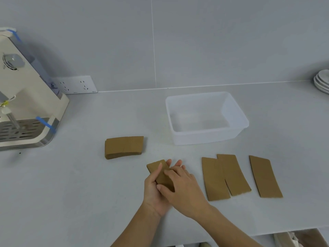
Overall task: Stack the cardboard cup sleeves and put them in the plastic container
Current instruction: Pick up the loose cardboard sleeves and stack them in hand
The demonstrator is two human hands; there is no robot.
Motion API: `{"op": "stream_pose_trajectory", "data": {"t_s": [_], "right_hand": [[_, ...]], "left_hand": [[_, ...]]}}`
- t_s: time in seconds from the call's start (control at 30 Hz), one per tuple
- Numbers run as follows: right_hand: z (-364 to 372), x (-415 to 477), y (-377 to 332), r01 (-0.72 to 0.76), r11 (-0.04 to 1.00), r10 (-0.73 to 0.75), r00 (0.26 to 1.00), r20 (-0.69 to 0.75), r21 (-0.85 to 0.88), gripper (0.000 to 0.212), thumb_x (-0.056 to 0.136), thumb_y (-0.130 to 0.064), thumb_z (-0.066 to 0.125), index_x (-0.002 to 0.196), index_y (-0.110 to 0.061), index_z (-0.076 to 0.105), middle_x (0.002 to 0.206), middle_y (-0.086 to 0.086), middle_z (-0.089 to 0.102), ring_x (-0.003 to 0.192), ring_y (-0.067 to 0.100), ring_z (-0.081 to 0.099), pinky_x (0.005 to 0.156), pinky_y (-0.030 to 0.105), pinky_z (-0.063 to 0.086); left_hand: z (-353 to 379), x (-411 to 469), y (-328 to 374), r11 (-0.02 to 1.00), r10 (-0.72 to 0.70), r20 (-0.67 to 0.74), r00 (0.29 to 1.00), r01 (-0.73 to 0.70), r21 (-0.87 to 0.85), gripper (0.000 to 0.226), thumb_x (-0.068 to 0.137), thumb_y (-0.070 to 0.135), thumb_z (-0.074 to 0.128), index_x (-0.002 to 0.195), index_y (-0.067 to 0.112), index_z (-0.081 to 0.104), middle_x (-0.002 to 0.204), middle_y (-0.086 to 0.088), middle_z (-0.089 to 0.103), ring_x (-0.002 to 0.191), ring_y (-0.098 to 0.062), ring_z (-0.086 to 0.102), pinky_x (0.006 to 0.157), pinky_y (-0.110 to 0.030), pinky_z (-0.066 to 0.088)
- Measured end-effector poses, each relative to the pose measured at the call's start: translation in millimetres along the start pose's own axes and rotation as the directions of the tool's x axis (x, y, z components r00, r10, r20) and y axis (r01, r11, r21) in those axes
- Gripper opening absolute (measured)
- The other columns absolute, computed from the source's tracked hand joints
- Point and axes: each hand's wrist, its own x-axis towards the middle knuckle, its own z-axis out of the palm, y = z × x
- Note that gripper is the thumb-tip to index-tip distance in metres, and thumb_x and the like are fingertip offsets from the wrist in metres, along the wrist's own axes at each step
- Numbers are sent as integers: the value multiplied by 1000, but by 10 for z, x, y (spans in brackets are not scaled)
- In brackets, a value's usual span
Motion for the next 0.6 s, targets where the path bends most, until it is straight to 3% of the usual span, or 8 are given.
{"op": "stream_pose_trajectory", "data": {"t_s": [0.1, 0.17, 0.27, 0.4, 0.6], "right_hand": [[-120, 3, 37, -26, 996, 18, 997, 81, 89, 48, 83, -48, 48, 125, -24, 46, 129, -3, 48, 122, 15, 39, 102, 31, 29], [-203, 8, 70, -63, 983, 48, 995, 91, 174, 47, 83, -48, 49, 124, -26, 47, 121, -5, 51, 113, 14, 47, 99, 32, 39], [-318, 24, 186, -124, 969, 140, 988, -58, 215, 35, 84, -47, 49, 112, -26, 52, 112, -5, 58, 99, 13, 55, 89, 33, 47], [-362, 42, 498, -267, 964, 258, 923, -284, 8, 58, 87, -49, 46, 134, -17, 35, 136, 2, 47, 123, 20, 43, 101, 33, 33], [-190, -36, 807, -457, 872, 382, 859, -341, -175, 85, 81, -63, 41, 144, -19, 5, 153, 12, 20, 139, 28, 20, 110, 40, 23]], "left_hand": [[20, 11, 5, 999, -32, -33, 999, 32, 11, 39, 76, 37, 64, 109, 17, 65, 125, -10, 64, 114, -29, 60, 93, -47, 47], [47, 19, 7, 999, -49, -50, 998, 50, 18, 41, 73, 38, 66, 109, 19, 65, 120, -8, 67, 111, -29, 61, 90, -45, 50], [80, 22, 4, 999, -39, -64, 997, 38, -11, 44, 69, 35, 70, 109, 16, 67, 116, -11, 68, 108, -30, 63, 84, -45, 53], [77, 36, -15, 997, 1, -72, 997, -7, -76, 45, 69, 31, 69, 109, 10, 66, 120, -16, 66, 111, -31, 62, 84, -49, 54], [114, 86, -72, 997, 10, -63, 998, -15, -74, 44, 71, 30, 68, 109, 9, 65, 118, -17, 66, 108, -30, 63, 84, -52, 52]]}}
